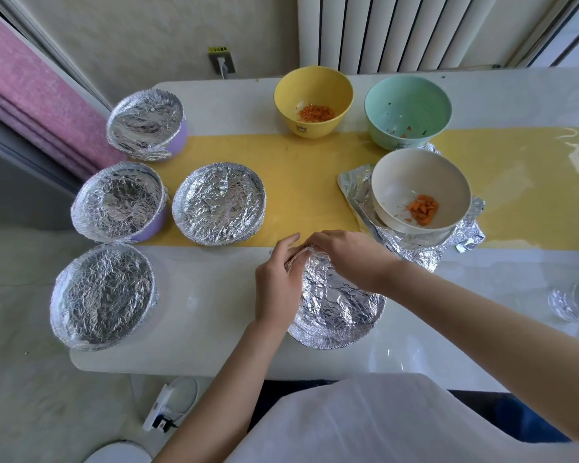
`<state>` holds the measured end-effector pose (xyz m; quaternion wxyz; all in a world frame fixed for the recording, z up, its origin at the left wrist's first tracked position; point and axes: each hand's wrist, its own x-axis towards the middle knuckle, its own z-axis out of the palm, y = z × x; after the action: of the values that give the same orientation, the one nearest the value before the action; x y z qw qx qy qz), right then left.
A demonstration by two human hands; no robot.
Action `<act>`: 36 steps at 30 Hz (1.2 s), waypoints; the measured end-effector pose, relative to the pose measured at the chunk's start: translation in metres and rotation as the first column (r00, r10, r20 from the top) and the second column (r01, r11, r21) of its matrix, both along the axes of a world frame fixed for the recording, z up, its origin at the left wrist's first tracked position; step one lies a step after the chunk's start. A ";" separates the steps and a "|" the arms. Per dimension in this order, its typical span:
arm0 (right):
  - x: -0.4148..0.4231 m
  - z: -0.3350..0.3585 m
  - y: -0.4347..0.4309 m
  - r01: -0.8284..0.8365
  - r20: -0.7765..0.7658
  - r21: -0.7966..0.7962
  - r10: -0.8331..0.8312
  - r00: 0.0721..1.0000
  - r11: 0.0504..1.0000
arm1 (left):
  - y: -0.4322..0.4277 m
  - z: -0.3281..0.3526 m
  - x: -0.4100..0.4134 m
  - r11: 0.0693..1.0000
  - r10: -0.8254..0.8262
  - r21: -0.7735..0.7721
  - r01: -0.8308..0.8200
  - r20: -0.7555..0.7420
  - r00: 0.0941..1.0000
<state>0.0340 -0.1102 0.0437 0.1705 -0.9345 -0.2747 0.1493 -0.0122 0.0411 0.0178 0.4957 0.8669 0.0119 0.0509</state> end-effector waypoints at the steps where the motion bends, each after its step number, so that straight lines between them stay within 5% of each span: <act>1: 0.001 -0.003 -0.001 0.015 -0.001 0.010 -0.015 1.000 1.000 | 0.001 0.001 0.002 0.999 -0.011 -0.050 0.008 -0.044 0.999; 8: 0.007 -0.024 -0.018 0.193 -0.133 0.004 -0.191 0.973 0.981 | 0.008 -0.013 -0.009 0.995 0.032 -0.090 -0.045 -0.139 0.990; 16: 0.001 -0.035 -0.021 0.200 -0.190 -0.083 -0.212 0.959 0.976 | 0.005 -0.018 -0.004 0.974 0.114 -0.143 -0.177 -0.365 0.924; 20: -0.003 -0.028 -0.018 0.158 -0.150 0.018 -0.154 0.977 0.987 | 0.005 -0.009 -0.008 0.980 0.083 -0.136 -0.144 -0.378 0.922; 27: 0.004 -0.019 0.004 0.055 -0.175 0.119 -0.034 0.984 0.991 | 0.021 -0.010 -0.028 0.977 0.034 0.210 0.024 -0.270 0.962; 36: 0.008 -0.018 0.020 0.109 -0.242 0.120 -0.077 0.967 0.987 | 0.024 -0.015 -0.027 0.993 0.071 -0.062 -0.097 -0.330 0.941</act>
<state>0.0420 -0.0903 0.0253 0.2703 -0.9085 -0.2175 0.2327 -0.0396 0.0656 0.0031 0.5173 0.8423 0.1329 -0.0729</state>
